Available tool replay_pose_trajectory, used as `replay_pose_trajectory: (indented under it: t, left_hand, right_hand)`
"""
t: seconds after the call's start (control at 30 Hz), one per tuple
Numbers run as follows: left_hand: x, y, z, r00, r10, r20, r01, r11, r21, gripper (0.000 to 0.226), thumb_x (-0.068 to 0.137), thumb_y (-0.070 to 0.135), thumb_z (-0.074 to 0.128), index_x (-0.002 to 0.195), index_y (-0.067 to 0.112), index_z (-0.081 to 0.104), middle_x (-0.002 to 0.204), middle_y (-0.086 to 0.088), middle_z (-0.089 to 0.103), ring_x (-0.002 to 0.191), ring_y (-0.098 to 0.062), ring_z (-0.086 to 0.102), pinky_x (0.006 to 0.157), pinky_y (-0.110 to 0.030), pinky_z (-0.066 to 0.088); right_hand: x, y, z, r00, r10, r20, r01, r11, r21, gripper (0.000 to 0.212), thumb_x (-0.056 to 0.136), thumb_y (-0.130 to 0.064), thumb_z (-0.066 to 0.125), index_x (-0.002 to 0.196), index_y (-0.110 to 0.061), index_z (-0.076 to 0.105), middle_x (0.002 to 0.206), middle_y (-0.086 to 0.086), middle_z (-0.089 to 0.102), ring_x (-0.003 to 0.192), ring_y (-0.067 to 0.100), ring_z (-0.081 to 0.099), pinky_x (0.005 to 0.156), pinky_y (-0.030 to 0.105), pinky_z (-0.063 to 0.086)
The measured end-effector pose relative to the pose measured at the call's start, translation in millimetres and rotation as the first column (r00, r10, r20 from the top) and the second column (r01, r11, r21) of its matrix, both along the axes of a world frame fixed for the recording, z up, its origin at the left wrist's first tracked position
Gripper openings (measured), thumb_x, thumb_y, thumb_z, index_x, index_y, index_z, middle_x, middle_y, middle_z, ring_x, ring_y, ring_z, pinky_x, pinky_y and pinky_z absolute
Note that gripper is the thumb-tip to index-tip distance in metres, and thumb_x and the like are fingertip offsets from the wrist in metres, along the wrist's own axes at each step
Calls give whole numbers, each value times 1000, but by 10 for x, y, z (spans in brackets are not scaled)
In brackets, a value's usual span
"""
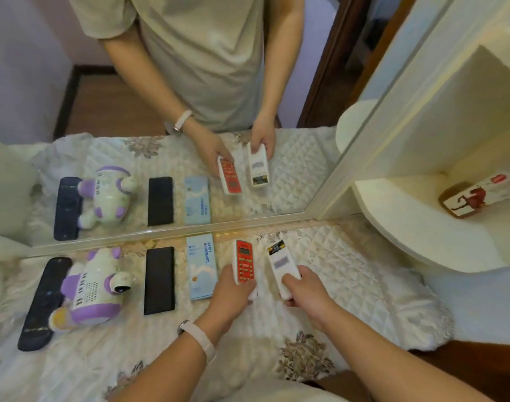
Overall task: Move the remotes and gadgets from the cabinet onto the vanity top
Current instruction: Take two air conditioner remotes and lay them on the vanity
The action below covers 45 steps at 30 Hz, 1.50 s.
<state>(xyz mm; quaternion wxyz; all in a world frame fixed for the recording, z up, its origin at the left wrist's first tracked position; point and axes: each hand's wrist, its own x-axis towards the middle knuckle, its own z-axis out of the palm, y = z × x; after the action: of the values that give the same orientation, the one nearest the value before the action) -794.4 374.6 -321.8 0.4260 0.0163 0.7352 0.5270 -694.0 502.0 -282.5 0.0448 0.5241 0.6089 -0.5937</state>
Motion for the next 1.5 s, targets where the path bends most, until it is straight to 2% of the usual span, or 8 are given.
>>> replay_pose_trajectory:
  t: [0.57,0.7,0.87,0.97,1.03,1.23,1.37,1.5]
  left_hand:
    - [-333,271,-389,993,23,-113,-48,972,-228,35,85,25,67,115,24,49,98,5,66,88,-13,64,80,-39,56]
    - [-227,292,-259,987,39,-157,-81,958,-274,29,85,17,65,106,29,50,100,8,65,90,-8,63,79,-32,54]
    - [20,279,-54,973,-3,-231,-76,939,-335,35,83,7,66,110,25,52,99,14,60,92,-4,57,73,-15,42]
    - [157,251,109,956,-7,-293,-109,919,-378,33,84,12,65,107,30,50,97,19,56,96,-5,56,77,-18,44]
    - [259,198,194,948,-33,-317,-107,903,-416,40,85,22,64,124,24,53,119,9,58,115,-14,56,92,-27,48]
    - [531,6,524,838,-204,-506,-125,831,-542,55,90,26,62,141,15,43,141,-1,48,130,-16,44,99,-17,28]
    - [691,-214,680,688,-391,-612,-132,761,-635,51,89,32,58,136,14,51,140,-4,51,130,-21,47,107,-29,34]
    - [875,-466,830,593,-421,-686,-250,713,-654,50,84,40,49,126,15,58,127,-7,60,115,-26,58,94,-39,47]
  right_hand:
    - [-535,251,-638,993,116,31,-111,984,-139,21,91,-11,53,109,-20,58,105,2,67,91,19,67,66,29,57]
    - [-450,363,-614,941,332,61,-329,943,-46,29,93,-17,51,121,-20,54,106,-6,64,95,16,65,81,35,57]
    - [-374,542,-565,818,560,129,-573,815,93,37,93,-22,53,129,-13,53,115,3,64,91,15,56,67,26,41]
    - [-330,631,-558,790,599,129,-613,772,171,37,91,-22,55,127,-13,55,105,3,63,87,17,55,70,27,39]
    - [-302,672,-543,762,638,109,-646,737,200,36,90,-21,55,125,-12,56,107,5,61,87,18,55,70,28,39]
    - [-245,619,-390,578,811,93,-775,509,376,50,95,-37,48,141,-19,45,141,1,46,123,21,49,97,33,44]
    - [-265,442,-197,360,928,95,-736,220,640,45,96,-40,46,136,-19,49,135,0,51,122,22,47,97,37,44]
    - [-282,161,9,168,977,132,-627,3,779,47,92,-42,45,129,-15,58,131,4,58,119,27,53,95,41,46]
